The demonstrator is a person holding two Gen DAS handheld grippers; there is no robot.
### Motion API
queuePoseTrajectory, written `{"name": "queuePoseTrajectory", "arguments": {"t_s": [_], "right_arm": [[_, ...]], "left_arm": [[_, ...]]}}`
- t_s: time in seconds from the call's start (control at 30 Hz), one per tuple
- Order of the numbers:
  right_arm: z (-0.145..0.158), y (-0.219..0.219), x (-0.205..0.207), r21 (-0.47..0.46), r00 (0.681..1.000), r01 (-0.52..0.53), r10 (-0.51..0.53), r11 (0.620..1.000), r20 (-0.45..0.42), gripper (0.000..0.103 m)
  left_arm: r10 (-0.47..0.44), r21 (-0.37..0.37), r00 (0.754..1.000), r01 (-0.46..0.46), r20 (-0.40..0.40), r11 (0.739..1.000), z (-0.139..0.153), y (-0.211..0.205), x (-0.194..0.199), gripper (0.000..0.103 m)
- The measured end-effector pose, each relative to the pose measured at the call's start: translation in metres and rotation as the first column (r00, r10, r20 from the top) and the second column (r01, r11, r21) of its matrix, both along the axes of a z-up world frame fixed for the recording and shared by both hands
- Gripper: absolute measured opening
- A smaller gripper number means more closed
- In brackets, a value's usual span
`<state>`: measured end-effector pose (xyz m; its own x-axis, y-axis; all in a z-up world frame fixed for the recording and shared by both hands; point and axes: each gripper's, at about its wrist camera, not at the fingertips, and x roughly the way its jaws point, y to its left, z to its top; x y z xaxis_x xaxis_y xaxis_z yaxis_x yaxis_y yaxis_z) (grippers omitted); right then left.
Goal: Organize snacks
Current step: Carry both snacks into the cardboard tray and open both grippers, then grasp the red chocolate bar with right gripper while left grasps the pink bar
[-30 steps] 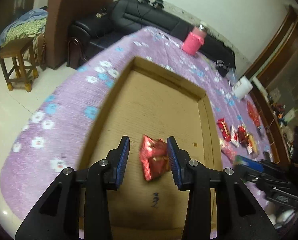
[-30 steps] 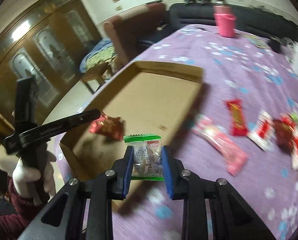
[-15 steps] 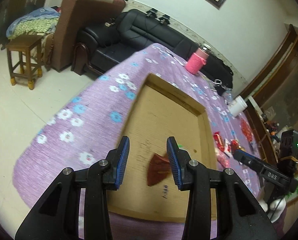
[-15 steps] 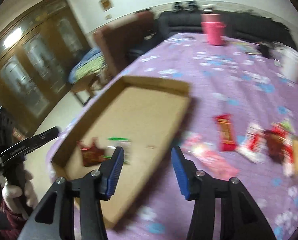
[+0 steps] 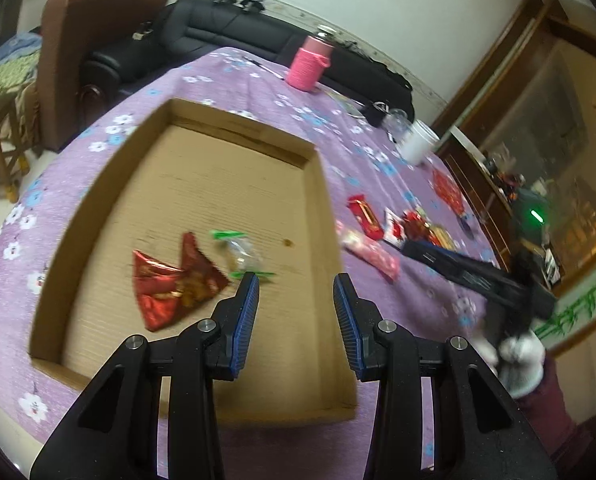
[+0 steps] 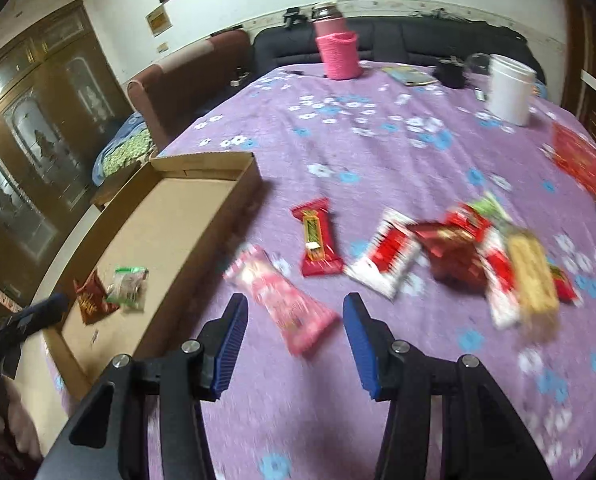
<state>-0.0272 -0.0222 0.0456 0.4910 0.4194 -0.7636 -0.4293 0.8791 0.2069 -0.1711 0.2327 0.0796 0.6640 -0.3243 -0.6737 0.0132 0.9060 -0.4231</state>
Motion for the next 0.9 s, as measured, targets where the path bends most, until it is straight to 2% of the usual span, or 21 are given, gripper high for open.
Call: {"name": "queuePoseTrajectory", "arguments": {"t_s": [0.07, 0.13, 0.23, 0.3, 0.37, 0.47, 0.6, 0.7, 0.77, 0.8, 0.83, 0.9], "right_arm": [[-0.010, 0.008, 0.018, 0.015, 1.000, 0.006, -0.005, 1.000, -0.029, 0.053], [-0.023, 0.010, 0.032, 0.056, 0.995, 0.009, -0.003, 0.998, -0.099, 0.053], [-0.035, 0.012, 0.033, 0.186, 0.972, -0.044, 0.085, 0.982, -0.220, 0.053], [-0.034, 0.011, 0.025, 0.235, 0.962, -0.076, 0.134, 0.969, -0.239, 0.053], [-0.026, 0.006, 0.020, 0.208, 0.974, -0.068, 0.110, 0.976, -0.196, 0.053], [-0.012, 0.001, 0.024, 0.116, 0.994, -0.028, 0.039, 0.993, -0.100, 0.053], [-0.003, 0.013, 0.043, 0.017, 1.000, -0.004, 0.004, 1.000, -0.008, 0.053], [-0.013, 0.036, 0.063, -0.081, 1.000, -0.003, 0.003, 0.997, 0.004, 0.052], [-0.025, 0.045, 0.074, -0.131, 1.000, 0.012, -0.014, 0.991, -0.016, 0.044], [-0.030, 0.045, 0.080, -0.143, 0.999, 0.015, -0.019, 0.990, -0.030, 0.030], [-0.036, 0.043, 0.082, -0.149, 0.998, 0.020, -0.028, 0.989, -0.050, 0.022], [-0.037, 0.035, 0.081, -0.131, 0.998, 0.036, -0.043, 0.991, -0.051, 0.022]], "left_arm": [[-0.010, 0.010, 1.000, 0.010, 0.003, 1.000, 0.003, -0.006, -0.002, 0.038], [-0.016, 0.022, 1.000, 0.016, 0.007, 1.000, 0.006, -0.009, -0.004, 0.038], [-0.030, 0.036, 0.999, 0.029, 0.019, 0.999, 0.009, -0.013, -0.007, 0.038], [-0.047, 0.043, 0.999, 0.046, 0.026, 0.998, 0.010, -0.019, -0.005, 0.038], [-0.068, 0.042, 0.997, 0.067, 0.027, 0.997, 0.009, -0.026, -0.002, 0.038], [-0.112, 0.044, 0.994, 0.111, 0.021, 0.993, 0.006, -0.040, 0.003, 0.038], [-0.156, 0.054, 0.988, 0.156, 0.000, 0.986, 0.001, -0.055, 0.005, 0.038], [-0.183, 0.065, 0.983, 0.183, -0.006, 0.981, 0.002, -0.066, 0.007, 0.038], [-0.199, 0.071, 0.980, 0.199, -0.005, 0.977, 0.004, -0.073, 0.009, 0.038], [-0.211, 0.078, 0.977, 0.211, -0.002, 0.974, 0.005, -0.077, 0.010, 0.038], [-0.221, 0.086, 0.975, 0.220, 0.001, 0.972, 0.006, -0.081, 0.011, 0.038], [-0.247, 0.108, 0.969, 0.245, 0.010, 0.964, 0.008, -0.090, 0.014, 0.038]]}}
